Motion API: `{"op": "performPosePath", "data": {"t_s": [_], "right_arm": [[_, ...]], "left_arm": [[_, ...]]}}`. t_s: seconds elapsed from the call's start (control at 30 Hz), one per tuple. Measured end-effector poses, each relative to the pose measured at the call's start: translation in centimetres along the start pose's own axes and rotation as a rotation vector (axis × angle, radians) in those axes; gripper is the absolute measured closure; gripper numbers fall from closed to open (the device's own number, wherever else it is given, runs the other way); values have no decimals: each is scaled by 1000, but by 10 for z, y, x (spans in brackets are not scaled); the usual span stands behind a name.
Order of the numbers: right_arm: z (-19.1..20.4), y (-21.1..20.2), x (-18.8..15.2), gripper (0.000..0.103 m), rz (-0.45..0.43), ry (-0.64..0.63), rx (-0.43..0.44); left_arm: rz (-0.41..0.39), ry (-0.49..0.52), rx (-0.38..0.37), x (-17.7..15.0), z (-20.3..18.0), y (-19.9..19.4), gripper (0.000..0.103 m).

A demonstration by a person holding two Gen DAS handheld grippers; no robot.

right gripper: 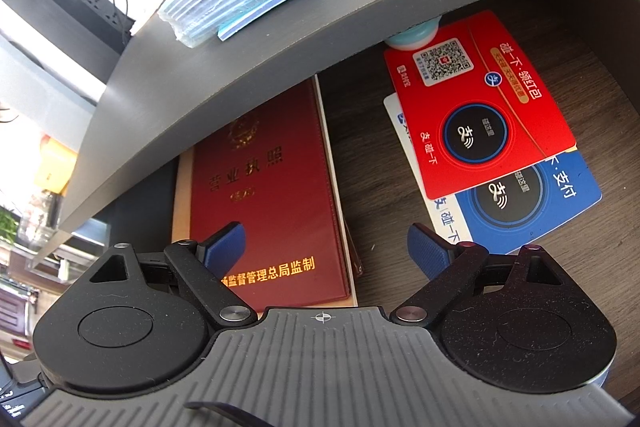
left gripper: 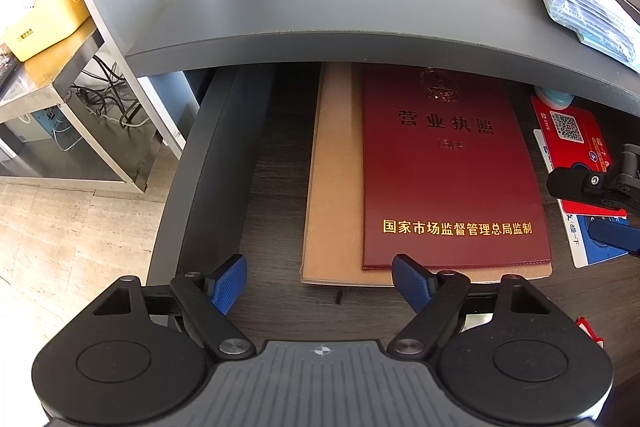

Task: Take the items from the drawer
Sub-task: 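Reach the right tool into the drawer toward the red certificate folder, then close the right tool on the red folder edge and lift it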

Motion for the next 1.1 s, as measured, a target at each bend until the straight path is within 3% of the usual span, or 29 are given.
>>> {"op": "performPosePath", "data": {"t_s": [0.5,0.83,0.97,1.1], "right_arm": [[-1,1,0,11,-2,1,-2],[1,0,1,11,-7,3,13],[1,1,1,14,1,5,24],[0,2,0,18,6,15,31]], "left_arm": [[19,-26,-13,-1,2,2,25],[9,-160,-92,6,20,4,25],[41,-196,-177,12,18,9,43],[65,-226,-274,20,7,11,52]]}}
Point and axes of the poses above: each gripper's, at about its wrist camera, not at the fingertips, and y roughly the way its jaws point, z to its left, x to its top, the point moved 8 cm from there along y, roughly the way its jaws point, and after that the axes turned 1 degree about -z, right-handed, at the moved point
